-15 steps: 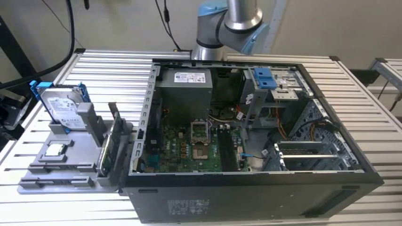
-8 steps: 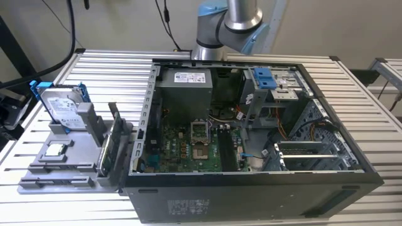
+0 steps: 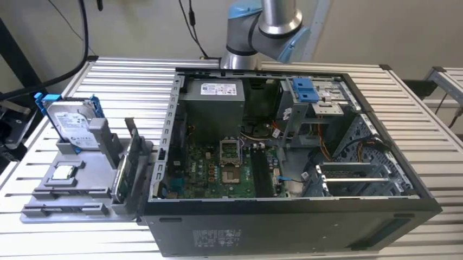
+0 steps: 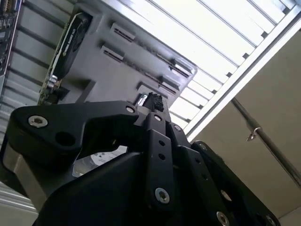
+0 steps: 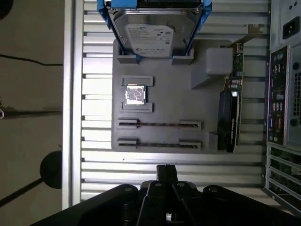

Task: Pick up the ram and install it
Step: 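Pick up the ram and move it above insertion slot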

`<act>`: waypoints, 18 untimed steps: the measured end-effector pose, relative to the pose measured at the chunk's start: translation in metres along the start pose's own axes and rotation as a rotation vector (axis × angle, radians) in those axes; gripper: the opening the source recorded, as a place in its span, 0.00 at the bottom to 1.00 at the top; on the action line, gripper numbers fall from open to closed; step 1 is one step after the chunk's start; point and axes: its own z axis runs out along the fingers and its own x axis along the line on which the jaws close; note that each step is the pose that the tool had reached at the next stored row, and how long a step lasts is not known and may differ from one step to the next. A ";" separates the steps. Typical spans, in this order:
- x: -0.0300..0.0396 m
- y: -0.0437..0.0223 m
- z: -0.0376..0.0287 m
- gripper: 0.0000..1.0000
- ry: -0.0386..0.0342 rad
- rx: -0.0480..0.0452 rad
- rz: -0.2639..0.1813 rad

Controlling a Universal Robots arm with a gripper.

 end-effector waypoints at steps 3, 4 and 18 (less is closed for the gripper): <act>0.0000 0.0000 0.0000 0.11 0.0013 0.0002 -0.028; 0.0000 0.0000 0.0000 0.11 0.0018 0.0004 -0.038; 0.0000 0.0000 0.0000 0.11 0.0081 0.0015 -0.173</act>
